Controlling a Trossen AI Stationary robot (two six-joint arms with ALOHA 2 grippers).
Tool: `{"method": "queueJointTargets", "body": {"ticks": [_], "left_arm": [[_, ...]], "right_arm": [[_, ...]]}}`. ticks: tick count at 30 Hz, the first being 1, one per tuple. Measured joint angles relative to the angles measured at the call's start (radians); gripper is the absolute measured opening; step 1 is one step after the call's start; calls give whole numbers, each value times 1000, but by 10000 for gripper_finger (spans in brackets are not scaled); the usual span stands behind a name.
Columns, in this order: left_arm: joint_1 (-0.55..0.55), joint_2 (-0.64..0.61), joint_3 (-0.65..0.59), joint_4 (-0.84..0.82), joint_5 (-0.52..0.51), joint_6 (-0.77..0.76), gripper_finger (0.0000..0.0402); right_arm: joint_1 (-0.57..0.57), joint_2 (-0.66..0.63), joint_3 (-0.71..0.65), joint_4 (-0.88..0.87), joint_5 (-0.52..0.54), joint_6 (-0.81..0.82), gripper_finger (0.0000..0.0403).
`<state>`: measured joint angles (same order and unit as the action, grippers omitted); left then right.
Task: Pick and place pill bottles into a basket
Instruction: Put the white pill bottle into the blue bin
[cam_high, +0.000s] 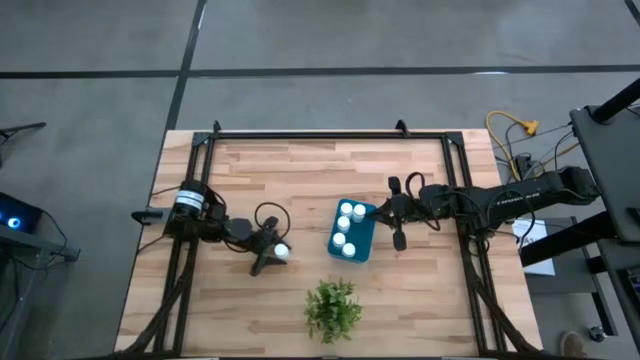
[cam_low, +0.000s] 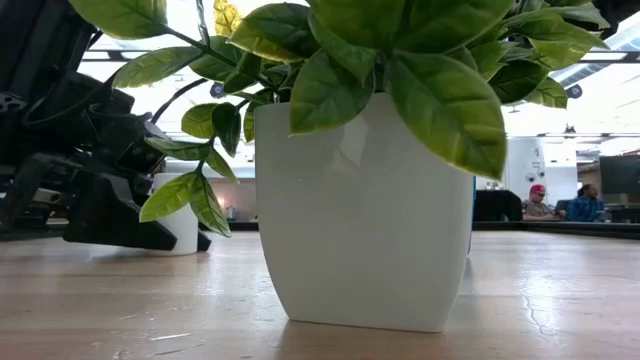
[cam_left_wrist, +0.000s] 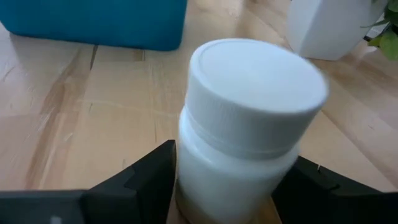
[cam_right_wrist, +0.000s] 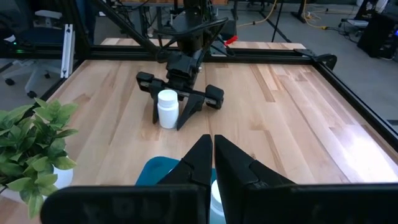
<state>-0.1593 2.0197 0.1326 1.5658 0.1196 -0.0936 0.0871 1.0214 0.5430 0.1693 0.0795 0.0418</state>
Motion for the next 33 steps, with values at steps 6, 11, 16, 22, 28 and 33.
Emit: {"method": "queueJointTargets", "body": {"ticks": [6, 11, 16, 22, 28, 33], "left_arm": [[0, -2, -1, 1, 0, -2, 215], [0, -2, -2, 2, 0, -4, 215], [0, -2, -2, 2, 0, -4, 204], [0, -3, -2, 8, 0, -2, 146], [0, -8, -2, 5, 4, -4, 146], [-1, -53, -2, 1, 21, -5, 146]], "right_arm": [[0, 0, 0, 0, 0, 0, 8], [0, 0, 0, 0, 0, 0, 8], [0, 0, 0, 0, 0, 0, 8], [0, 0, 0, 0, 0, 0, 8], [0, 0, 0, 2, 0, -1, 8], [0, 0, 1, 17, 0, -14, 8]]}}
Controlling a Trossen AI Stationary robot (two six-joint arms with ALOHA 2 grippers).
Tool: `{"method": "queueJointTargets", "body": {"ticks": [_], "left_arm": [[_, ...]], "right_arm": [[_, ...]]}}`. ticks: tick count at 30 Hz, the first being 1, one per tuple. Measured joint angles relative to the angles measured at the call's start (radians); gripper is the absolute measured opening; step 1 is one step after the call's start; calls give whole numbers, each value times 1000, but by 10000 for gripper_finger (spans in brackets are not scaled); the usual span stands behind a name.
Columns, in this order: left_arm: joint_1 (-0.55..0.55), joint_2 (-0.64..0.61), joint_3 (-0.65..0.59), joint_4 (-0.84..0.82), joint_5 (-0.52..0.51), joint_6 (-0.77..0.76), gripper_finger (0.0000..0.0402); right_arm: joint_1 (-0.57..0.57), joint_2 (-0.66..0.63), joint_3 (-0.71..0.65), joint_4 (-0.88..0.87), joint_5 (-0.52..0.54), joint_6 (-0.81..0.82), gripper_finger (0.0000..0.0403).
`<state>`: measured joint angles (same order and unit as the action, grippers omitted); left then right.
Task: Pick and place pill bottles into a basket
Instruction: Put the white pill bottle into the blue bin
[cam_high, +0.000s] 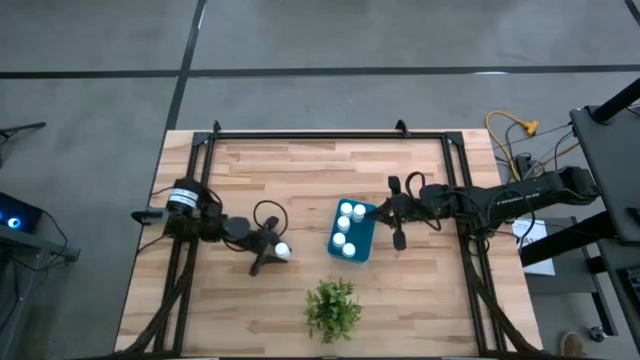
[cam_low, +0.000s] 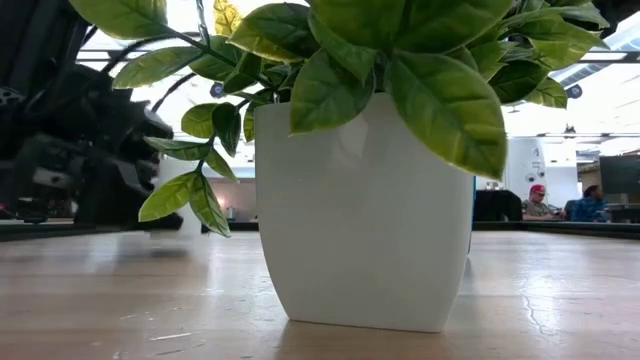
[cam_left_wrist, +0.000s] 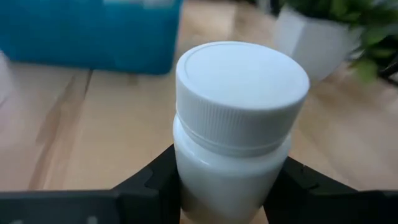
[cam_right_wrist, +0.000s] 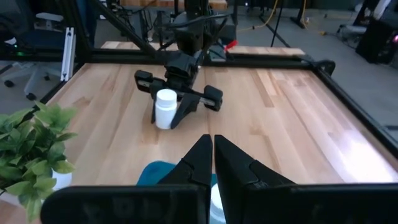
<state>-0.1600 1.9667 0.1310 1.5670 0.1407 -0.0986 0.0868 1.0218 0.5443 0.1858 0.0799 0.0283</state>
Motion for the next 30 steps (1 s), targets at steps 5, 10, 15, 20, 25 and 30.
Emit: {"method": "queueJointTargets", "body": {"ticks": [5, 10, 15, 20, 25, 30], "left_arm": [[3, -132, -1, -20, 70, 20, 146], [3, -333, 21, -257, 90, 71, 146], [9, -558, 137, -741, 90, 141, 146], [10, -706, 299, -1166, 89, 271, 146], [18, -777, 424, -1406, 90, 366, 146], [42, -785, 480, -1512, 89, 393, 146]], "right_arm": [[0, 0, 56, 0, 0, -36, 8], [0, 0, 144, -74, 0, -76, 8], [0, 10, 230, -165, -27, -123, 8], [0, 29, 274, -176, -73, -160, 9], [0, 54, 304, -183, -72, -155, 24], [0, 102, 352, -208, -66, -144, 76]]}}
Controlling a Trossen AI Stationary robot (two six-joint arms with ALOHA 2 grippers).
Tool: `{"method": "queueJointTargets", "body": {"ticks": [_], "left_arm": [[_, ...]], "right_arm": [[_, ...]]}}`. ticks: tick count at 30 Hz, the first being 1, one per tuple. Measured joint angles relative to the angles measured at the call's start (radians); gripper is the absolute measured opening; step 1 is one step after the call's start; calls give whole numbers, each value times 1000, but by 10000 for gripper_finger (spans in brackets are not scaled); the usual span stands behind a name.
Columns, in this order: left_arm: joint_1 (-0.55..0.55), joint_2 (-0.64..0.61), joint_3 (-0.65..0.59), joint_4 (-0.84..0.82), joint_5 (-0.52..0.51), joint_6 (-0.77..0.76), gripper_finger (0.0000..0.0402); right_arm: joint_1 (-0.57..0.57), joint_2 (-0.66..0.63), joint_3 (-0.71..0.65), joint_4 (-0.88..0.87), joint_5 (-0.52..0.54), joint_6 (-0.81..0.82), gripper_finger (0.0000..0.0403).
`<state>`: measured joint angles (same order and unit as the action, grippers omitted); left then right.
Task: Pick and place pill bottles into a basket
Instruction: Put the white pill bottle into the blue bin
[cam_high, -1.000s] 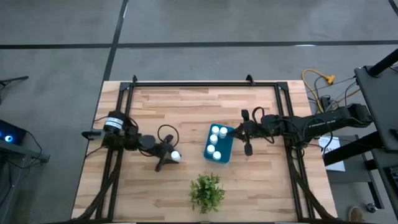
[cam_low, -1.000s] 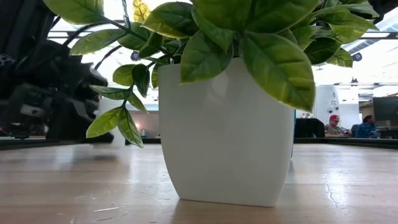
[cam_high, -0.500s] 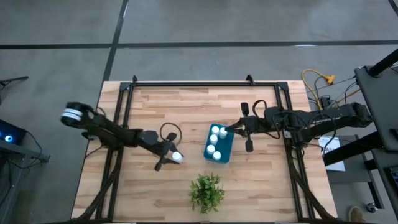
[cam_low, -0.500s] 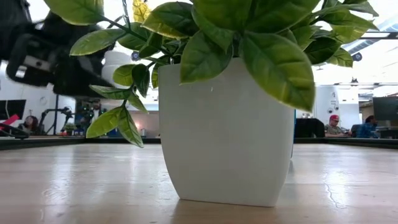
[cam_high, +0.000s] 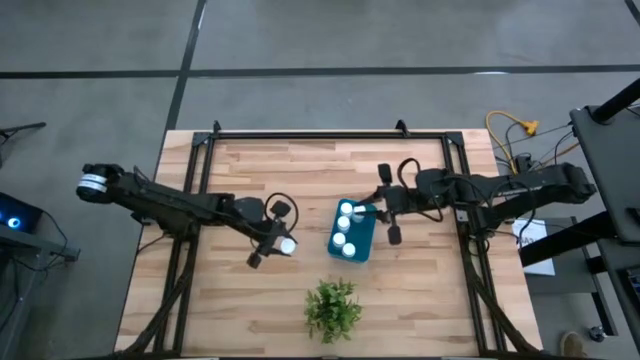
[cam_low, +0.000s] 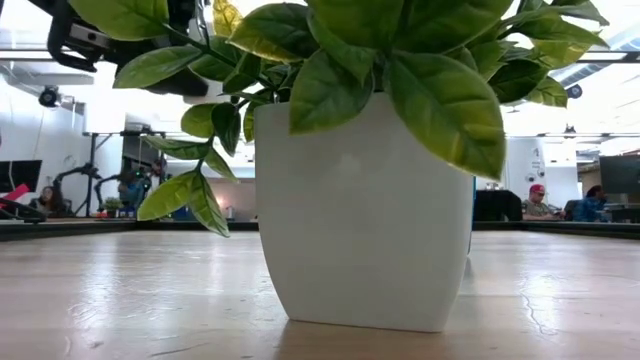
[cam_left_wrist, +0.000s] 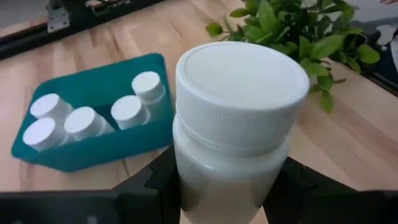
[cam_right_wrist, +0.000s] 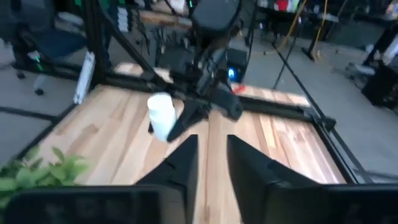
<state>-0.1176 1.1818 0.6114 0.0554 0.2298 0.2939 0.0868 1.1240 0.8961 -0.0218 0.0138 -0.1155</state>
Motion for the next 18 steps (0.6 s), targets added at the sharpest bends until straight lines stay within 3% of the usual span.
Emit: {"method": "queueJointTargets", "body": {"ticks": [10, 18], "left_arm": [[14, 10, 1, -22, 0, 0, 146], [14, 9, 1, -51, 1, -2, 146]], "right_arm": [[0, 137, 153, -86, 16, -22, 209], [1, 221, 304, -238, 12, 3, 262]]}}
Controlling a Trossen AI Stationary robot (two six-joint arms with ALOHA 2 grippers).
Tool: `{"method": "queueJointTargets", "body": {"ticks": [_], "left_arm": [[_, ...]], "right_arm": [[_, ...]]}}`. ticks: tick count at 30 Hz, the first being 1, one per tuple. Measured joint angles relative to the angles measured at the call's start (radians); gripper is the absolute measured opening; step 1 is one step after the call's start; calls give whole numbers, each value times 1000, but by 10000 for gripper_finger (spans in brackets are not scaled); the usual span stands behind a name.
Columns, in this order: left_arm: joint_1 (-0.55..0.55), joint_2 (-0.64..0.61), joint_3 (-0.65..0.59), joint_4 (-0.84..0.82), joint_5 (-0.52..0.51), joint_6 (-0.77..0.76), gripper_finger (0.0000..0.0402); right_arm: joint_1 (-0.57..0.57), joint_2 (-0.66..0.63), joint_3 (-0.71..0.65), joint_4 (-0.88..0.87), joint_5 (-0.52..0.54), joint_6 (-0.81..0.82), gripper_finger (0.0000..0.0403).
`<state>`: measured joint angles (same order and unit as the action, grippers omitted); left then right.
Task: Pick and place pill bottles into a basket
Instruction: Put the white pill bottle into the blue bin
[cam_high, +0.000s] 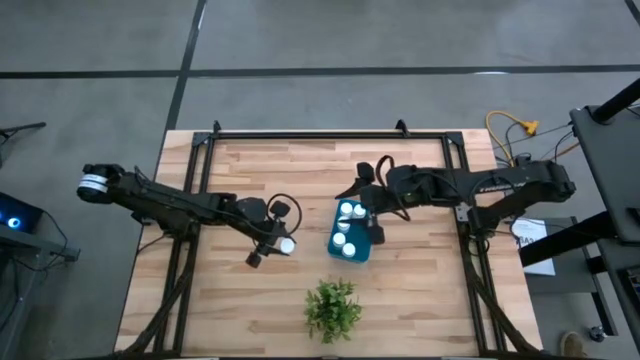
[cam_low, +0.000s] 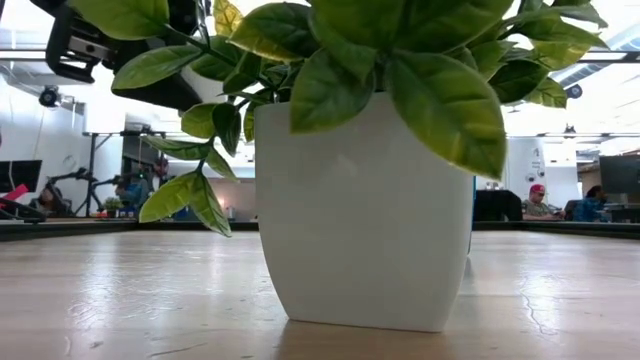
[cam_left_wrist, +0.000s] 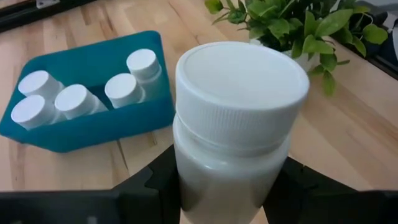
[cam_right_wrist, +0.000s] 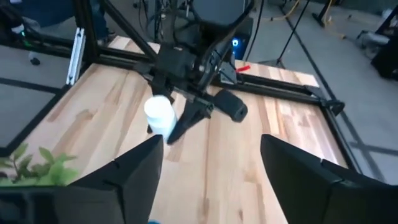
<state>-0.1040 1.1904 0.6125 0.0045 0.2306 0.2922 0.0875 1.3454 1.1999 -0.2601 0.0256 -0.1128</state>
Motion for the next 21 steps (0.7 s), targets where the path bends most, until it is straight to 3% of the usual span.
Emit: {"method": "queueJointTargets", "body": {"ticks": [12, 21], "left_arm": [[8, -26, -2, -61, 0, 2, 146], [31, -83, 19, -111, 0, 2, 146]], "right_arm": [[0, 74, 60, -23, 1, -8, 328], [28, 85, 142, -152, 6, -83, 332]]}}
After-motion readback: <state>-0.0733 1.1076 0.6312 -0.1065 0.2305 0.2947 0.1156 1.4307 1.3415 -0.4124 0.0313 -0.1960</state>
